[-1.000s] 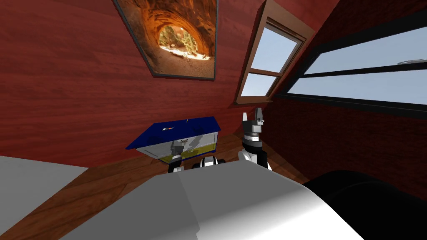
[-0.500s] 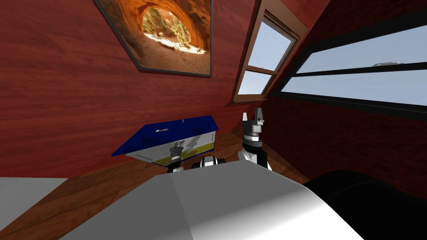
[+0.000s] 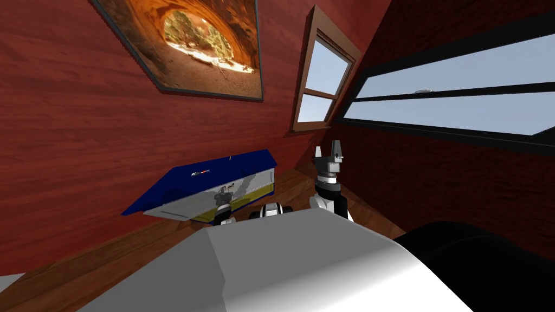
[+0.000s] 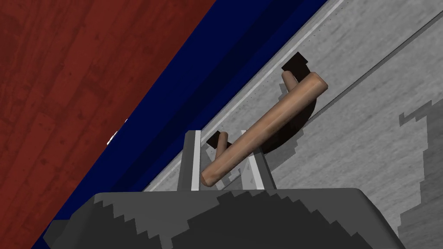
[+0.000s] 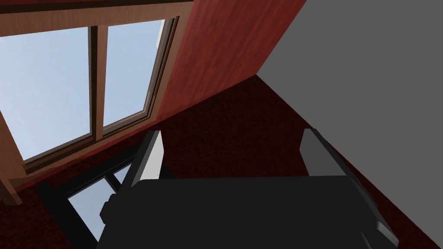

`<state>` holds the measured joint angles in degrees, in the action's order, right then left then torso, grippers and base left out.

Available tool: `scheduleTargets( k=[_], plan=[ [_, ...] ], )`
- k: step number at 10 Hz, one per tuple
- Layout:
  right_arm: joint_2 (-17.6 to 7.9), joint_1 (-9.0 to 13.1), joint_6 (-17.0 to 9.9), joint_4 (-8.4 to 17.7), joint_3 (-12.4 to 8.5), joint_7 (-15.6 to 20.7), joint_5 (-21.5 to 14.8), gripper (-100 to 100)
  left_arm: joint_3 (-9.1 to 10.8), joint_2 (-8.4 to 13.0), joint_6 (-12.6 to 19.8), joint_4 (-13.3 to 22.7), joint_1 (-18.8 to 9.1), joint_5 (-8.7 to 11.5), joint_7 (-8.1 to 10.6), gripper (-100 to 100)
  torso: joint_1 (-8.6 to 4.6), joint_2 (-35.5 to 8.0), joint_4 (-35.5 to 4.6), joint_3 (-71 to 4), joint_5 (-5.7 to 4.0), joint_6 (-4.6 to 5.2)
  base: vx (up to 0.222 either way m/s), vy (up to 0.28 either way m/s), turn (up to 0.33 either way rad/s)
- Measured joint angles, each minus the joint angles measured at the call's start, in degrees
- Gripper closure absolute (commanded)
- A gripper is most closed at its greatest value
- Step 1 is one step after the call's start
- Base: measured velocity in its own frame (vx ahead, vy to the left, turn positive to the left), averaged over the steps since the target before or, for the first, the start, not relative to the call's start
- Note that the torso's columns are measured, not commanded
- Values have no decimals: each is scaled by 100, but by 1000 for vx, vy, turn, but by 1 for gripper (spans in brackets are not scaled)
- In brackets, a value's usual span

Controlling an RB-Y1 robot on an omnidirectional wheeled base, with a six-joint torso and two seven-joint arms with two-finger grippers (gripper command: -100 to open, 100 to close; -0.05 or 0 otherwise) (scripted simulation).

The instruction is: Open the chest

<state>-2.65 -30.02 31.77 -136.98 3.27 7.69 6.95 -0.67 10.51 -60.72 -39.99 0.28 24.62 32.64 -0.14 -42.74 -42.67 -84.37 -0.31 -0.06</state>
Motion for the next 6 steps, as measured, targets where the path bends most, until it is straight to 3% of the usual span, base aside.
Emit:
scheduleTargets(
  k=[2,4,6],
  plan=[
    [0,-1,0,0,-1,0,0,0,170,0,-133,222,-99,137,-52,100,-8,2,9,0,2,-15,-97,-6,-165],
    [0,0,0,0,0,0,0,0,378,9,-280,507,-205,303,-115,100,-8,20,14,-9,10,11,-121,-4,-398],
    [0,-2,0,0,-1,0,0,0,543,28,-306,490,-145,444,-176,100,-10,27,15,-15,1,-6,-58,-10,-50]
  ],
)
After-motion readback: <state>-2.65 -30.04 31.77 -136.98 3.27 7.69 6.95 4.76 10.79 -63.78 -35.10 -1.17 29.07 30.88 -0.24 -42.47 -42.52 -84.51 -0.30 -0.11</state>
